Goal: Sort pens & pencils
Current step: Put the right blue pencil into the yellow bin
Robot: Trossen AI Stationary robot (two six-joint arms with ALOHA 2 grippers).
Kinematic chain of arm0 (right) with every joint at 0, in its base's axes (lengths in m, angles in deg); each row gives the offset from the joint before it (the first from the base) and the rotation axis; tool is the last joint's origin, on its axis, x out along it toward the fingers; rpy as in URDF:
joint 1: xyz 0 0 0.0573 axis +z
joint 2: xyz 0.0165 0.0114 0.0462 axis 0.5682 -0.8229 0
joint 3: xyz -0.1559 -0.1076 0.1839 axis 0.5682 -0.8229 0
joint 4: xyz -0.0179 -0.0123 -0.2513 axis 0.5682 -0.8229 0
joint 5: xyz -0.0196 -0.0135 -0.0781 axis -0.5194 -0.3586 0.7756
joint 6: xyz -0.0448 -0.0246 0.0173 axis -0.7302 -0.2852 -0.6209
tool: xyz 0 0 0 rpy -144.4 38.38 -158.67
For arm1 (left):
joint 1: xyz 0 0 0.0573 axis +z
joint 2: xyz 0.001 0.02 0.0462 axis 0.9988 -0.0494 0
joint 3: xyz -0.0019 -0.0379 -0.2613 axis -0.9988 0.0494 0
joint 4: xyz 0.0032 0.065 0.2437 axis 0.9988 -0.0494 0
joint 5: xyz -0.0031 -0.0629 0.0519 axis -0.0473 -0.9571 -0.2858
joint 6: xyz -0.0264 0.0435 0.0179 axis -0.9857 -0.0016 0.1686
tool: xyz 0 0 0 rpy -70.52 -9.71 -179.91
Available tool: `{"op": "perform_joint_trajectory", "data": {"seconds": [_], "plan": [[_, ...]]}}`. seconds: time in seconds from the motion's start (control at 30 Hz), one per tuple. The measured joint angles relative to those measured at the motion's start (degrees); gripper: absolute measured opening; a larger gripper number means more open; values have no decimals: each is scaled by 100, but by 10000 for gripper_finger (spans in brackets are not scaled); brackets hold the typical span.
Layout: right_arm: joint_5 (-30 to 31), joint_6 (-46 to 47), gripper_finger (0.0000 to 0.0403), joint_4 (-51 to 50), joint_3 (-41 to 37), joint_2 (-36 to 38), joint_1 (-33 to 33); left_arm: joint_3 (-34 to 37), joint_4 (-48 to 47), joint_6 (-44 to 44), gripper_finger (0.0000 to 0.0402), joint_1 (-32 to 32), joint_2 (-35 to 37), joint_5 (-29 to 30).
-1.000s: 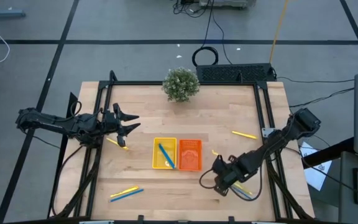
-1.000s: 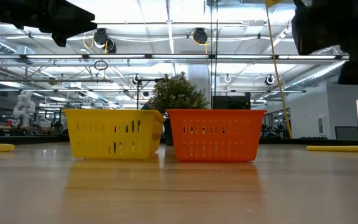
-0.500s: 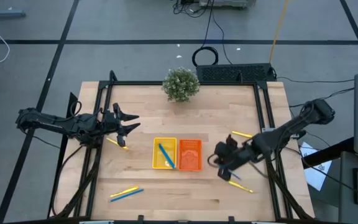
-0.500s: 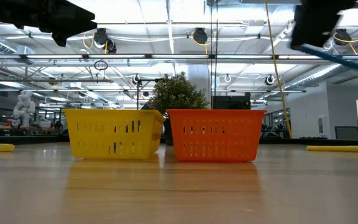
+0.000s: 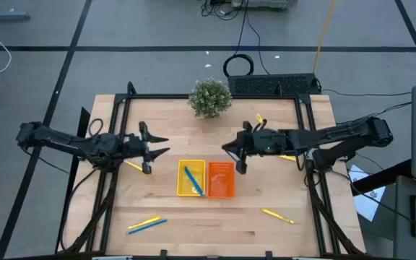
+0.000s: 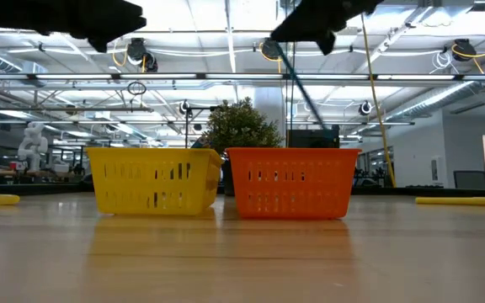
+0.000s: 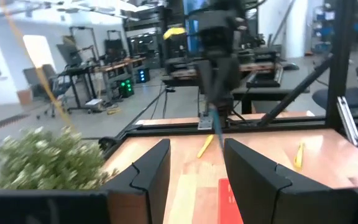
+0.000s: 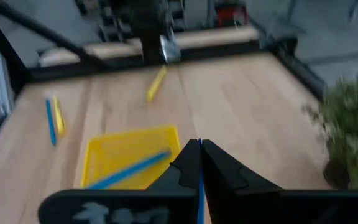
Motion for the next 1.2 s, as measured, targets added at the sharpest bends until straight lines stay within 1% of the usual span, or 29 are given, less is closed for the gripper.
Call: {"op": "perform_joint_trajectory", "data": {"seconds": [0.13,0.3,0.37,0.43,0.57,0.67,0.77,1.03,1.2], "plan": [[-253,-330,0,1399,-524,8,-275,0,1059,335,157,155,-925,-354],[-654,-527,0,3304,-1445,1,-482,0,2314,356,157,573,-2058,-886],[-770,-539,0,3903,-1766,9,-516,-21,2551,318,157,784,-2313,-1131],[-775,-537,0,4288,-1997,1,-549,-108,2545,225,157,986,-2459,-1350],[-784,-498,0,4337,-2064,105,-604,-280,2551,-86,157,1311,-2596,-1780],[-789,-495,0,4306,-2066,96,-600,-348,2274,-229,157,1412,-2609,-1964],[-795,-494,0,4326,-2069,99,-593,-365,2142,-252,157,1412,-2609,-1965],[-792,-452,0,4394,-2069,98,-593,-365,2147,-295,157,1412,-2607,-1928],[-805,-508,0,4864,-2069,-101,-593,-501,2120,-316,157,1407,-2884,-1858]]}}
